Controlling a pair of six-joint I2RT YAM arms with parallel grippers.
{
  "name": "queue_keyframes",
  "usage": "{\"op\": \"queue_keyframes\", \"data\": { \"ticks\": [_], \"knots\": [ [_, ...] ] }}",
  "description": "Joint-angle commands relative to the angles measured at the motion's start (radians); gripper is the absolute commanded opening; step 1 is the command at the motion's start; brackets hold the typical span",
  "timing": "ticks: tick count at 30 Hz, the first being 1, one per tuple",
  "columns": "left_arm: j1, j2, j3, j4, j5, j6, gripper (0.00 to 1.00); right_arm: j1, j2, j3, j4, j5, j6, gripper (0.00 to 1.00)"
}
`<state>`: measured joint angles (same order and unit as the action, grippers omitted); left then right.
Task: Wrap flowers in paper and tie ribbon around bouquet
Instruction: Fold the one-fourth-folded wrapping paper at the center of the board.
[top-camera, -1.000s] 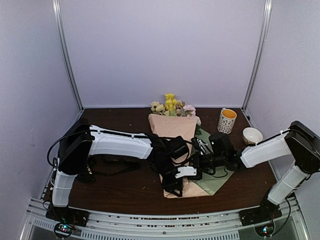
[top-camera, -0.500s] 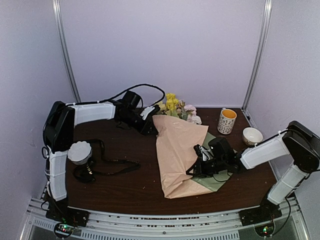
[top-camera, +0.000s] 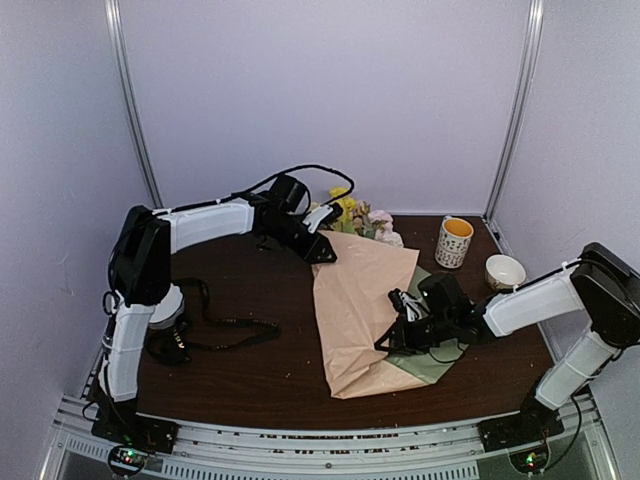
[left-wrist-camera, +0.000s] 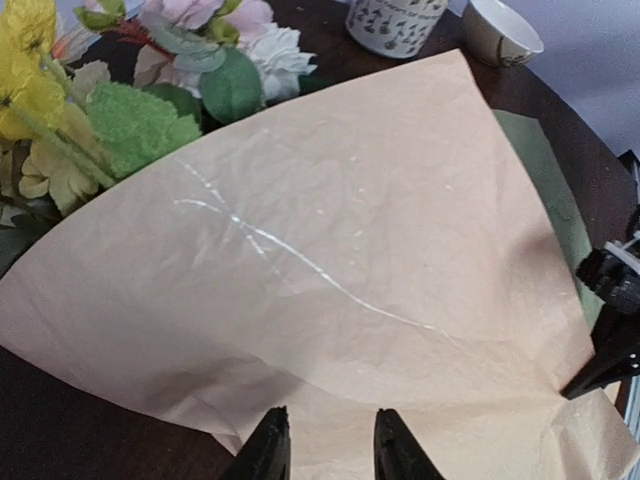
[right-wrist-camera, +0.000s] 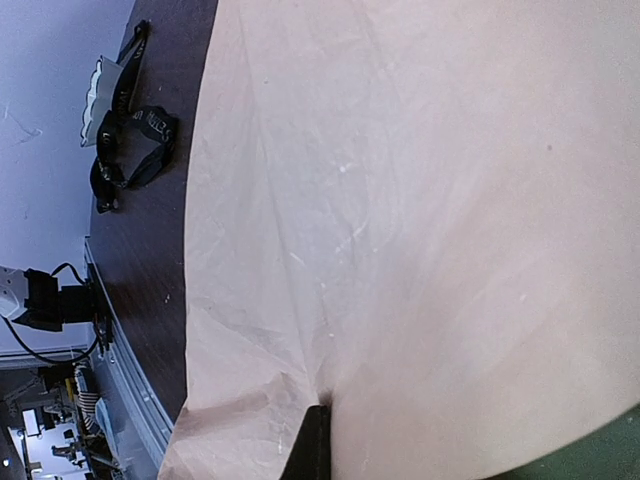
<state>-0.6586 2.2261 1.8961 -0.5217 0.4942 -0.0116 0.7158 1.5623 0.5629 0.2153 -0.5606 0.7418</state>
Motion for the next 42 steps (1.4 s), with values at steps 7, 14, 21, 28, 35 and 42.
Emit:
{"op": "queue_keyframes", "data": {
  "ticks": [7,14,21,28,35,42],
  "knots": [
    [0.019,0.158,0.080,-0.121,-0.307,-0.079,0.33,0.002,-0.027,0.022,-0.048,-0.013,-0.020,0.00],
    [0.086,0.157,0.075,-0.129,-0.473,-0.217,0.33,0.001,-0.032,0.029,-0.082,-0.013,-0.046,0.00],
    [0.079,-0.038,-0.127,0.021,-0.464,-0.135,0.31,0.001,-0.022,0.068,-0.112,-0.012,-0.064,0.00],
    [-0.193,-0.264,-0.390,0.104,-0.376,0.108,0.30,-0.001,-0.027,0.082,-0.125,0.002,-0.072,0.00],
    [-0.432,-0.247,-0.463,0.032,-0.274,0.217,0.26,-0.003,-0.014,0.090,-0.109,-0.001,-0.067,0.02],
    [-0.509,-0.159,-0.378,-0.041,-0.300,0.265,0.26,-0.005,0.004,0.081,-0.057,-0.005,-0.042,0.03]
  ]
}}
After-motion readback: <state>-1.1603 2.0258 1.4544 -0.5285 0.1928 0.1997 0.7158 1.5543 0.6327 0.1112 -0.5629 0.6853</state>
